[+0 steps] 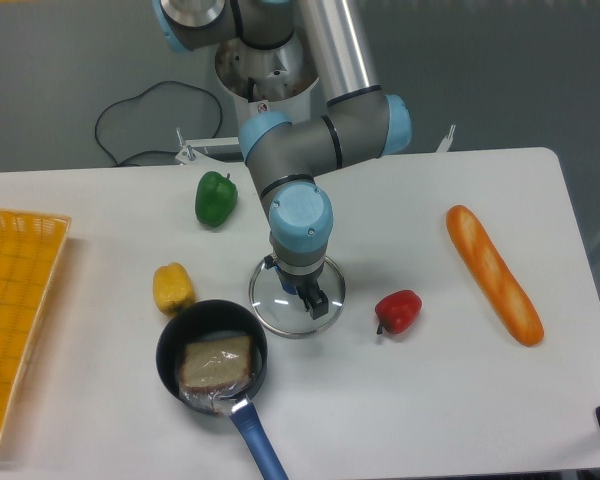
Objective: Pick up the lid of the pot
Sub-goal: 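Close the gripper on the blue knob of the glass lid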
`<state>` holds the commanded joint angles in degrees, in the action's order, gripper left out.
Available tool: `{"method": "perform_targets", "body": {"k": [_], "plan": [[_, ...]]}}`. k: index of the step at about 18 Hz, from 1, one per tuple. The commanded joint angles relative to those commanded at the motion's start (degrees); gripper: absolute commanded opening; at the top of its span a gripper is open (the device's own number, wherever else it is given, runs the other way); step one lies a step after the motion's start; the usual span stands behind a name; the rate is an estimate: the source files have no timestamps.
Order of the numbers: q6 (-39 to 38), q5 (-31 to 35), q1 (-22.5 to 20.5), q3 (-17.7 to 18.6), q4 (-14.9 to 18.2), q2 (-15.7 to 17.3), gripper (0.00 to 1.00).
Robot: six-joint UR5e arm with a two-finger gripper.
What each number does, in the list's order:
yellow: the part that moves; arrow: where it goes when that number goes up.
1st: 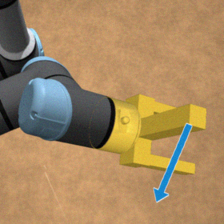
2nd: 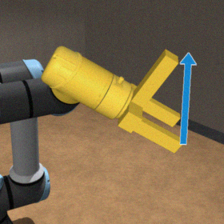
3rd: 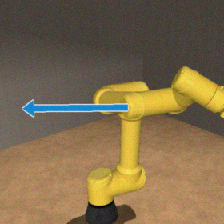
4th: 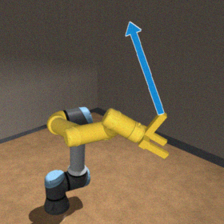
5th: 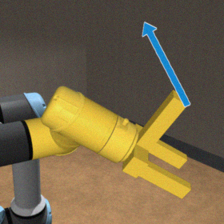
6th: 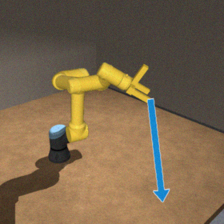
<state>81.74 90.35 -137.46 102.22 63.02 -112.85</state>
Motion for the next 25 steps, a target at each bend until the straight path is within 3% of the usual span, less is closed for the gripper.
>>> {"method": "perform_targets", "body": {"k": [18,21,25], "plan": [[0.4,0.7,0.3,1.2,-1.5,-0.7,0.99],[2.2,0.8,0.1,1.1,-1.4,-0.6,0.92],[2.0,0.9,0.1,0.4,-1.2,-0.6,0.68]]}}
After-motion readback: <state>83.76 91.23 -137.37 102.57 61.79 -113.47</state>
